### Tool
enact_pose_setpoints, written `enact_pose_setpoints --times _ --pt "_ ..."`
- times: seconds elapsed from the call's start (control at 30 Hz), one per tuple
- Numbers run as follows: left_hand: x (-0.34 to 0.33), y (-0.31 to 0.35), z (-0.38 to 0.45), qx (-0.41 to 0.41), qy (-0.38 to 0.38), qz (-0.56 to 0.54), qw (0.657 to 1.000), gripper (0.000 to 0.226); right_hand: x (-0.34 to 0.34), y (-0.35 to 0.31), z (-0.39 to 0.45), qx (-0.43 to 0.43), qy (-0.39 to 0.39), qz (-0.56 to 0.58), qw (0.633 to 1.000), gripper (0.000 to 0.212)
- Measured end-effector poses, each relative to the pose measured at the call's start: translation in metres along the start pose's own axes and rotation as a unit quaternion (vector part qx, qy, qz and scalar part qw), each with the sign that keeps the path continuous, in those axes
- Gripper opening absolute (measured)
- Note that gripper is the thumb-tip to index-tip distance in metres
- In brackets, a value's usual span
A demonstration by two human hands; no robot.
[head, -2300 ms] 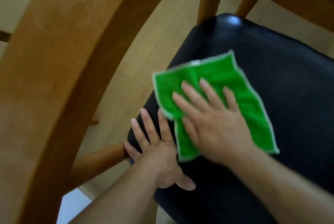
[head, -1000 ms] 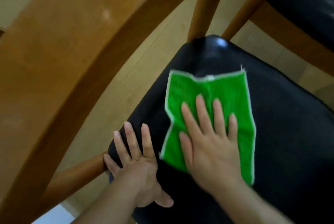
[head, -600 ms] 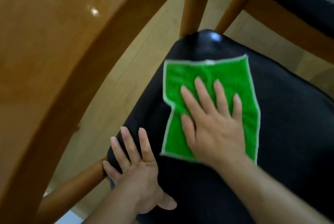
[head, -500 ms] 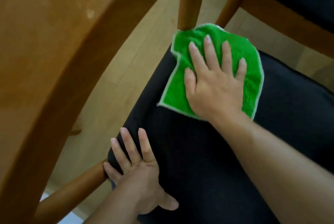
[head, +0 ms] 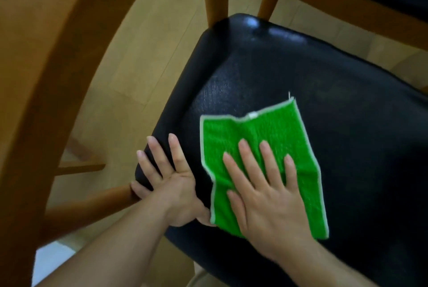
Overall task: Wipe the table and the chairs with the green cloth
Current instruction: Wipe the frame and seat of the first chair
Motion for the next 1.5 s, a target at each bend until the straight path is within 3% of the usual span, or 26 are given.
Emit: enact_pose_setpoints --times 0.13,0.27,0.33,0.4,0.47,0.53,0.6,0.67,0.73,0.83,0.93,1.03,1.13,1.2,1.37,1.5 --pt "0.002 -0.001 -0.005 -0.002 0.007 -0.024 1.000 0.170 -0.015 -0.020 -0.068 0.064 -0.040 -0.022 0.997 0.057" --pt "0.007 -0.003 -0.012 -0.013 0.027 -0.040 0.999 0.163 -0.011 -0.008 -0.076 0.122 -0.043 -0.031 0.991 0.059" --pt "0.014 -0.006 -0.016 -0.036 0.066 -0.049 0.996 0.152 -0.005 -0.002 -0.063 0.111 -0.028 -0.001 0.993 0.066" --pt "0.027 -0.008 -0.021 -0.080 0.134 -0.090 0.984 0.127 0.002 0.004 -0.038 0.059 0.000 0.019 0.998 0.066" --pt "0.041 -0.010 -0.023 -0.093 0.177 -0.186 0.962 0.090 0.009 0.012 0.001 -0.011 0.022 0.014 1.000 0.063" --pt "0.051 -0.015 -0.019 -0.034 0.140 -0.305 0.942 0.058 0.016 0.021 0.050 -0.066 0.032 0.012 0.997 0.062" --pt "0.062 -0.016 -0.021 0.027 0.074 -0.443 0.893 0.035 0.017 0.027 0.098 -0.106 0.032 0.024 0.994 0.062" --pt "0.080 -0.010 -0.030 0.042 0.038 -0.560 0.826 0.023 0.014 0.021 0.132 -0.136 0.028 0.021 0.990 0.063" --pt "0.096 -0.006 -0.044 0.019 0.062 -0.608 0.791 0.028 0.013 0.000 0.141 -0.137 0.036 0.013 0.990 0.063" --pt "0.112 -0.003 -0.056 -0.021 0.108 -0.569 0.815 0.028 0.004 -0.060 0.120 0.009 0.042 -0.004 0.999 0.061" --pt "0.118 -0.004 -0.054 -0.011 0.134 -0.510 0.849 0.026 -0.017 -0.119 0.077 0.153 -0.027 -0.006 0.988 0.063" --pt "0.118 0.003 -0.053 -0.032 0.195 -0.328 0.924 0.025 -0.020 -0.126 0.052 0.165 -0.039 -0.019 0.985 0.062" --pt "0.115 0.004 -0.053 -0.021 0.192 -0.244 0.950 0.030 -0.003 -0.099 0.069 0.204 0.030 0.047 0.977 0.046" --pt "0.117 0.001 -0.054 -0.012 0.185 -0.231 0.955 0.024 0.013 -0.070 0.096 0.187 0.058 0.066 0.978 0.044" --pt "0.126 -0.002 -0.052 -0.040 0.213 -0.253 0.943 0.027 0.036 0.017 0.176 0.038 -0.013 -0.016 0.999 0.056" --pt "0.129 0.000 -0.049 -0.018 0.211 -0.214 0.954 0.030 0.024 -0.016 0.166 0.007 -0.007 -0.006 1.000 0.056"
Point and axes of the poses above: each hand's wrist, its own z-axis towards the middle knuckle, its own x-axis out of the back of the hand, y = z × x, the point moved 3 cm from there along z, towards the middle knuckle, and after that the axes turned 12 degrees about x, right-handed, at the moved point
